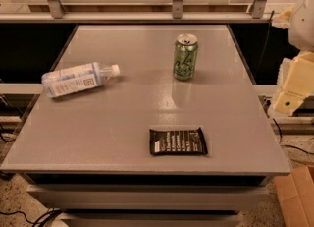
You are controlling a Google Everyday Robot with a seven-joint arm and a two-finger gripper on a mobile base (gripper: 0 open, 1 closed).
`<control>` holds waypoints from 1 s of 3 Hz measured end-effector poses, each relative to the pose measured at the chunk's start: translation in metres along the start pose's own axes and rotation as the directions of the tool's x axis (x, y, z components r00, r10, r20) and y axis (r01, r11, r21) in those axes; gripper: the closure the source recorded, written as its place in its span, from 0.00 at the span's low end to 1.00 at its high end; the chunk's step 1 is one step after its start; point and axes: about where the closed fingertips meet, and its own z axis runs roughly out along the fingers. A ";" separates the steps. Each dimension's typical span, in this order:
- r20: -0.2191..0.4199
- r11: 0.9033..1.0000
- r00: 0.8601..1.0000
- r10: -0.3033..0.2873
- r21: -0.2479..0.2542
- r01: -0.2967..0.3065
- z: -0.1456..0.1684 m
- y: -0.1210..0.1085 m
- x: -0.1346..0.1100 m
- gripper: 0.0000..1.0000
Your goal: Move green can near blue plastic bottle
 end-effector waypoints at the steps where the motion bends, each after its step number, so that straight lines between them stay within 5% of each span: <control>1: 0.000 1.000 1.000 0.000 0.000 0.000 0.000 0.000 0.000 0.00; 2: 0.066 0.999 0.997 0.041 -0.037 -0.038 0.018 -0.005 -0.013 0.00; 3: 0.169 0.989 0.977 0.134 -0.088 -0.121 0.055 -0.016 -0.037 0.00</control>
Offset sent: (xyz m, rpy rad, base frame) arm 0.0365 0.0328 -0.0372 0.2198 0.0729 -0.0248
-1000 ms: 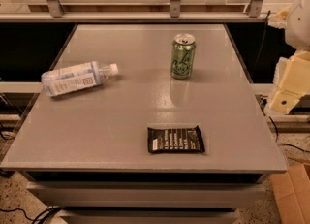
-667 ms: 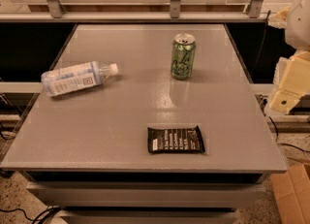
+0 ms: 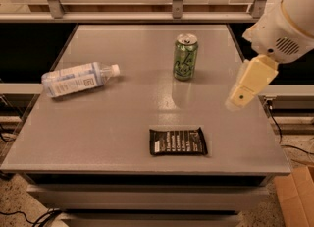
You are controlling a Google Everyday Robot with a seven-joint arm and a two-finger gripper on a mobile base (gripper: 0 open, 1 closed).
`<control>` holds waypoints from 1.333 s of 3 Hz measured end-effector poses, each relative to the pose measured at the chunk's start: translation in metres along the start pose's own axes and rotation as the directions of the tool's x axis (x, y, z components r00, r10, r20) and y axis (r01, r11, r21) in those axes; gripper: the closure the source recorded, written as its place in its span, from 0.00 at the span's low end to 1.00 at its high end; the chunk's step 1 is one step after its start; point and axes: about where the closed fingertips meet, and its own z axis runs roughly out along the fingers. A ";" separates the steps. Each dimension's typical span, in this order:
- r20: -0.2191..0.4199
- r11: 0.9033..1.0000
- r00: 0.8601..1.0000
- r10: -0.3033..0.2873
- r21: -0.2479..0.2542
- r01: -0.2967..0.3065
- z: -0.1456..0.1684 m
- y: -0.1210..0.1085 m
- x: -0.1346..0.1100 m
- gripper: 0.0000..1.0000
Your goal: Move green can near blue plastic bottle
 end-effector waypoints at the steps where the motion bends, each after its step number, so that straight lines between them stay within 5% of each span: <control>1: 0.119 0.995 0.988 0.099 -0.008 -0.098 0.039 -0.015 -0.018 0.00; 2: 0.158 0.994 0.983 0.097 0.035 -0.103 0.038 -0.027 -0.028 0.00; 4: 0.206 0.994 0.973 0.106 0.003 -0.109 0.053 -0.026 -0.035 0.00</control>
Offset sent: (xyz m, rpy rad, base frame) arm 0.0249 0.0186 -0.0218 0.1172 -0.0061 -0.0539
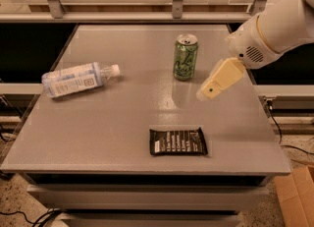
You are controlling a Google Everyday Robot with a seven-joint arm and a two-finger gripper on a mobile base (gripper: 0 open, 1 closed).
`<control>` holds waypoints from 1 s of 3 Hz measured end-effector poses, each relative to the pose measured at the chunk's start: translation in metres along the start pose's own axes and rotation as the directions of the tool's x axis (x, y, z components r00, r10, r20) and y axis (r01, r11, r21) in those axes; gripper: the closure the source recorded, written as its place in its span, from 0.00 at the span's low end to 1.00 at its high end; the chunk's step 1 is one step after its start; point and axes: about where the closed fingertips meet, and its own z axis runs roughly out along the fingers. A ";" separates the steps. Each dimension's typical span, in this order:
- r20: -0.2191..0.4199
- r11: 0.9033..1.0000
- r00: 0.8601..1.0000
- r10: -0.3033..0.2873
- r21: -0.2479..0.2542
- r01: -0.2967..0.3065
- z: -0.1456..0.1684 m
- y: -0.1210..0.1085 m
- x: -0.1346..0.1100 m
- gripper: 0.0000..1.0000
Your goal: Move green can near blue plastic bottle
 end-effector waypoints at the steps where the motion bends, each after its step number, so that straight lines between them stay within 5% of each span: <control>1: 0.063 0.999 0.998 -0.010 -0.037 0.013 0.025 -0.001 -0.008 0.00; 3: 0.155 0.999 0.988 -0.009 -0.043 0.016 0.058 -0.016 -0.014 0.00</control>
Offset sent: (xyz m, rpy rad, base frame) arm 0.0437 0.0339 -0.0361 0.1549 -0.0503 0.0742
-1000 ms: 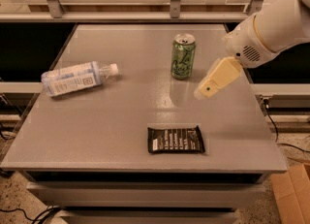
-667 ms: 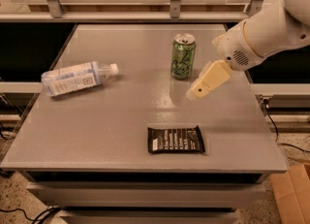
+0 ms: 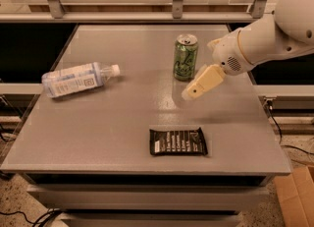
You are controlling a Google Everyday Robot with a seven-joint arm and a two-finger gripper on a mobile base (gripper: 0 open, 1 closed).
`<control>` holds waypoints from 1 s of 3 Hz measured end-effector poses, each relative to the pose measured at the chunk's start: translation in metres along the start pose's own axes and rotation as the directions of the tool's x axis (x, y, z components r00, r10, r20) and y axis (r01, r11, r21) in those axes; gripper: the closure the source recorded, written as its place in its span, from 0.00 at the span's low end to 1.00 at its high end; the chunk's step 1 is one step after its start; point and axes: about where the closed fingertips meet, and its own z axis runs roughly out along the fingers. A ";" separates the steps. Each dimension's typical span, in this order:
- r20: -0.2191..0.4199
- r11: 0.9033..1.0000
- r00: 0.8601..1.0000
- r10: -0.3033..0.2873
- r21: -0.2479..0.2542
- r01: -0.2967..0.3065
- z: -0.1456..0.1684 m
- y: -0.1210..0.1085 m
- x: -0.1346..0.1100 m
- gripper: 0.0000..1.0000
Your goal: Move green can near blue plastic bottle
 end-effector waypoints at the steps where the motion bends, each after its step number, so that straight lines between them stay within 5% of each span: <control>1: 0.035 1.000 0.999 0.012 0.021 -0.012 0.010 -0.014 0.006 0.00; 3: 0.108 0.997 0.993 0.056 0.056 -0.062 0.028 -0.039 0.013 0.00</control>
Offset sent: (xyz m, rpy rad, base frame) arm 0.0480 -0.0230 -0.0268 0.1025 -0.0629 -0.1002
